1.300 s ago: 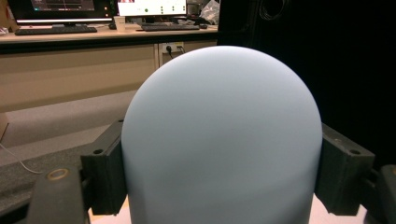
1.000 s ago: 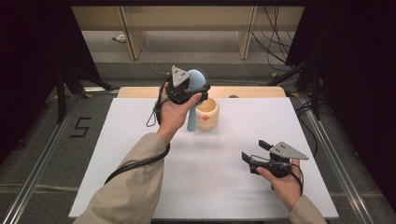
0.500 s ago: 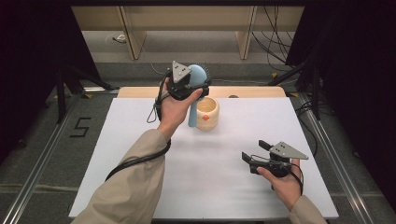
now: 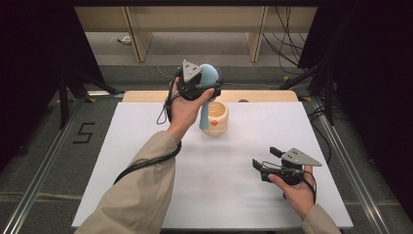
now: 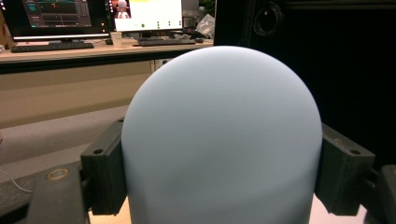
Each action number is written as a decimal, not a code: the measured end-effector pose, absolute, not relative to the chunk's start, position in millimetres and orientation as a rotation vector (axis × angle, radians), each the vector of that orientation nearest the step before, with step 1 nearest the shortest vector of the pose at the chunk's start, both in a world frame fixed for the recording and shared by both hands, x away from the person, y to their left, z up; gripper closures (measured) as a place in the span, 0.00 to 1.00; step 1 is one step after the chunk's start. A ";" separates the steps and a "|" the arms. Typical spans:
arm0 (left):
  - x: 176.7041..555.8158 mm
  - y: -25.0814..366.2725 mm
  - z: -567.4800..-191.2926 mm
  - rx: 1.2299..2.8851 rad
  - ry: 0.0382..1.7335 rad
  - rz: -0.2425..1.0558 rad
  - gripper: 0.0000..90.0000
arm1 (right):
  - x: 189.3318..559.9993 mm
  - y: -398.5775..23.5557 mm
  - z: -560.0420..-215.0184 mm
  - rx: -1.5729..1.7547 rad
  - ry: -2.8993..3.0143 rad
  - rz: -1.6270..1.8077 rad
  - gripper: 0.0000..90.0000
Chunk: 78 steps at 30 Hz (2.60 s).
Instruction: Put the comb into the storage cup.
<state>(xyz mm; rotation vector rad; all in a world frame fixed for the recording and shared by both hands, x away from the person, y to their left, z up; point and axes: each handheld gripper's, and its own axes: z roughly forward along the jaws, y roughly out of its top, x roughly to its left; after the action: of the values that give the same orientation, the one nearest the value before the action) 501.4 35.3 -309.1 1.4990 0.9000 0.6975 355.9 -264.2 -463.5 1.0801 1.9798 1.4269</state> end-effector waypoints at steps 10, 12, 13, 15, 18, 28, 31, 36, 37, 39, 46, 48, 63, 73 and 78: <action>506.7 30.7 -304.4 1.493 0.889 0.702 0.22 | 356.2 -265.6 -464.0 1.079 1.983 1.424 0.18; 507.8 29.9 -302.6 1.490 0.887 0.700 0.22 | 356.1 -265.7 -463.8 1.081 1.985 1.419 0.18; 508.3 29.5 -301.8 1.489 0.886 0.698 0.22 | 356.0 -265.9 -463.8 1.087 1.983 1.419 0.18; 509.3 29.1 -300.5 1.487 0.886 0.697 0.22 | 356.2 -266.1 -464.1 1.087 1.982 1.423 0.18; 511.6 28.6 -298.7 1.485 0.887 0.700 0.22 | 356.1 -266.1 -463.9 1.086 1.982 1.423 0.18; 516.0 26.1 -297.6 1.481 0.884 0.705 0.22 | 356.2 -266.3 -464.2 1.087 1.982 1.424 0.18; 517.0 25.4 -298.0 1.476 0.880 0.707 0.22 | 356.2 -266.3 -464.1 1.087 1.982 1.424 0.18; 518.4 24.4 -298.1 1.476 0.872 0.710 0.22 | 356.3 -266.5 -464.1 1.088 1.983 1.425 0.18; 518.5 24.2 -298.0 1.476 0.871 0.710 0.22 | 356.2 -266.5 -464.1 1.090 1.982 1.426 0.18; 518.7 23.8 -297.6 1.477 0.867 0.713 0.22 | 356.4 -266.6 -464.3 1.090 1.983 1.425 0.18; 521.5 22.7 -296.0 1.474 0.859 0.721 0.22 | 356.5 -266.7 -464.2 1.089 1.981 1.427 0.18; 521.6 22.2 -295.6 1.473 0.854 0.726 0.22 | 356.5 -266.9 -464.3 1.089 1.983 1.425 0.18; 531.5 21.9 -301.6 1.445 0.802 0.705 0.22 | 356.8 -267.3 -464.3 1.091 1.984 1.429 0.18; 536.2 21.1 -306.2 1.438 0.787 0.683 0.22 | 356.8 -267.3 -464.4 1.091 1.985 1.427 0.18; 539.0 20.5 -310.5 1.437 0.783 0.675 0.22 | 356.7 -267.3 -464.2 1.090 1.985 1.427 0.18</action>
<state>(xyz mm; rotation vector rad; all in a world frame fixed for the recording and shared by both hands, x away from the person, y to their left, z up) 539.0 20.5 -310.5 1.4368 0.7829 0.6754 356.7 -267.3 -464.2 1.0899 1.9854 1.4272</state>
